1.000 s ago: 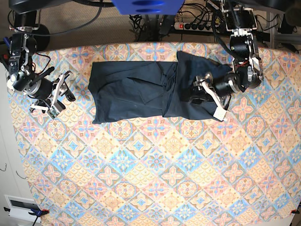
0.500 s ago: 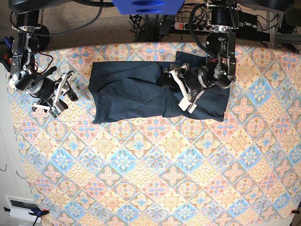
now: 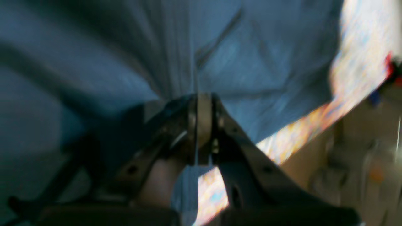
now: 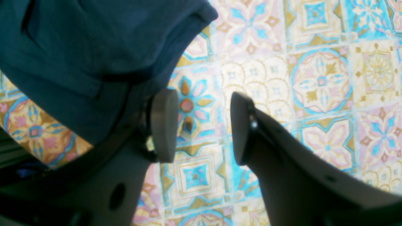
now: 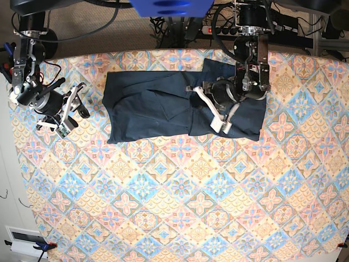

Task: Layout the t-shirt on the table in an organized manner, then fold the t-shirt properly
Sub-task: 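Press and flatten the folded end with the left gripper, then grasp the strip end with the right gripper and fold it inward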

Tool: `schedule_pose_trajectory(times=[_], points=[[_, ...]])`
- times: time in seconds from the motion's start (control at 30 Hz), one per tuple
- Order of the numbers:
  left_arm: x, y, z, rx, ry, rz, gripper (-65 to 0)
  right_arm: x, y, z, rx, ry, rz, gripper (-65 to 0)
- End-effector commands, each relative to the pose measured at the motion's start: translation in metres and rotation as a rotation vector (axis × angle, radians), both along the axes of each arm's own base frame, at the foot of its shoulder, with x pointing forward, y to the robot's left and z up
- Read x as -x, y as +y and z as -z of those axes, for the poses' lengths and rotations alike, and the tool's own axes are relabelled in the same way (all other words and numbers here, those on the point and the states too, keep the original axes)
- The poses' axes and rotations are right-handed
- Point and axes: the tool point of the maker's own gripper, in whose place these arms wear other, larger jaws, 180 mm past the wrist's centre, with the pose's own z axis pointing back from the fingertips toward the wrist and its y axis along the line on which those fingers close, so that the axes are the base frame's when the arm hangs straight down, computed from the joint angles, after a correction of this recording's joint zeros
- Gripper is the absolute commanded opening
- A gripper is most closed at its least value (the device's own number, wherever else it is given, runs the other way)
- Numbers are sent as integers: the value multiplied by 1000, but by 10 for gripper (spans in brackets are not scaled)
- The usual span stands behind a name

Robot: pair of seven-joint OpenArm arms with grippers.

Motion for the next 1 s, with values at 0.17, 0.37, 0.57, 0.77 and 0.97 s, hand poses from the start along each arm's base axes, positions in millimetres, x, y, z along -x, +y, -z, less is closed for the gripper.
schedule_pose_trajectory(times=[0.17, 0.37, 0.57, 0.77, 0.97], points=[[-25, 26, -26, 45, -102, -154, -650, -6, -2, -13, -1, -42, -11, -386], [-23, 27, -28, 42, -107, -148, -650, 1, 18, -18, -106, 1, -42, -383], [-23, 42, -28, 13, -116, -135, -650, 9, 26, -10, -154, 58, -34, -382], [-22, 70, -32, 49, -96, -200, -574, 12, 27, 23, -234, 158, 47, -243], [-23, 82, -34, 46, -100, -219, -540, -2, 26, 37, -336, 199, 109, -165]])
